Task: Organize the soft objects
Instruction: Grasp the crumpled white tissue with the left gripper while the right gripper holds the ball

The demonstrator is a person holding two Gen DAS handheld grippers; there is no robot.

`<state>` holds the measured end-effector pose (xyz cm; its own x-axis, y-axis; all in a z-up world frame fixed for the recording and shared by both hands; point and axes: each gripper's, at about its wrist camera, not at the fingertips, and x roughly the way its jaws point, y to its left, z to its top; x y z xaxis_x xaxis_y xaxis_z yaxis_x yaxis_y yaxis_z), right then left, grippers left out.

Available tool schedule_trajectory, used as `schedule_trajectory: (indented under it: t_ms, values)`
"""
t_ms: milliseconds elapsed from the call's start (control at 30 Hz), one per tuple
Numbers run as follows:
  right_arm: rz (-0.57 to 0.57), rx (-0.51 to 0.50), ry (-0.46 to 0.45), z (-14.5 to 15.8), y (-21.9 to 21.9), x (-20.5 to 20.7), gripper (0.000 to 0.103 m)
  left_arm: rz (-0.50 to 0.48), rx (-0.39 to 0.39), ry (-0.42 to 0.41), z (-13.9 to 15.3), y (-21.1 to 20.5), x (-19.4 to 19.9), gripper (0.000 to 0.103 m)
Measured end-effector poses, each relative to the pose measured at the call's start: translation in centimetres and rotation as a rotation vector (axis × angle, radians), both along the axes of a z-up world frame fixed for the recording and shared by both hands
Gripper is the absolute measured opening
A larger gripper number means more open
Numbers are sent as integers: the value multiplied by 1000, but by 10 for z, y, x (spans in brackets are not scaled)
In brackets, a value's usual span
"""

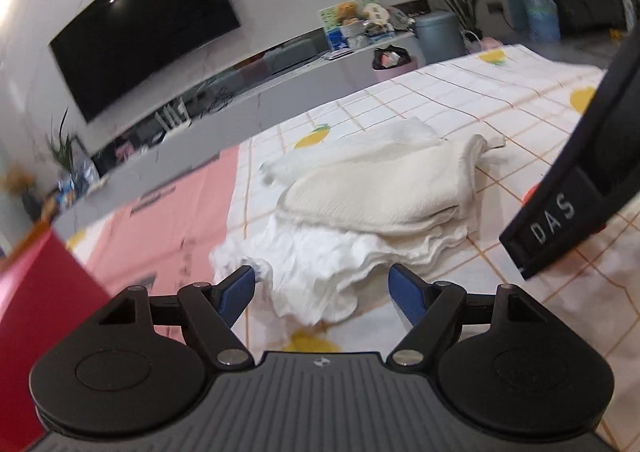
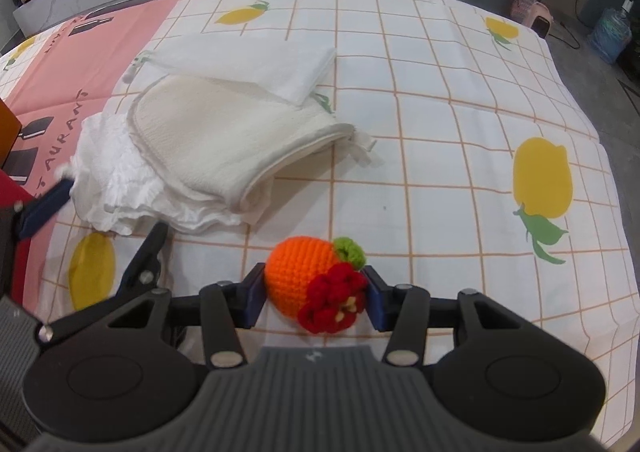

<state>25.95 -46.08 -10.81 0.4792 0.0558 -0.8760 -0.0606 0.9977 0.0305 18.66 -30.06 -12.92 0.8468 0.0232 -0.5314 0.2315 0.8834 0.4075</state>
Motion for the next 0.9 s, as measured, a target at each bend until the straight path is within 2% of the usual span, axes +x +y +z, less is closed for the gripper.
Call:
schedule_trajectory:
  t_ms: [133,200,233,267,300,333,367,433,500,567,733,900]
  values:
    - [-36,-5,-3,-1,-8,0,49,-57,82,-47,-7,-14,9,90]
    - [-43,-5,-7,-1,-10,0,50,-82,94,-56,-8,-15,13,89]
    - [-40,-6,-8,-1,-10,-1,50,-99,78,-57,-9,-13,14,80]
    - [-39,-5,-9,-1,-10,0,50,-127,42,-48,-10,-9,15,62]
    - [-41,-5,-9,-1,-11,0,50,-158,2,-26,-11,-5,16,52]
    - [-44,-5,-10,-1,-11,0,50,-190,-40,4,-9,-1,17,32]
    - [-50,-4,-11,-1,-11,1,50,-201,-67,23,-9,1,18,24]
    - [-54,-4,-11,-1,-11,1,50,-205,-65,26,-9,4,17,18]
    - [-52,-5,-11,-1,-11,1,50,-225,-46,16,-9,7,9,15]
    - [-47,-2,-11,-1,-12,1,50,-240,-60,24,-4,12,-2,14]
    - [-51,7,-5,-1,-17,-1,50,-236,-161,62,12,35,-40,14]
    - [-72,32,1,0,-23,-5,49,-209,-273,79,33,56,-58,14]
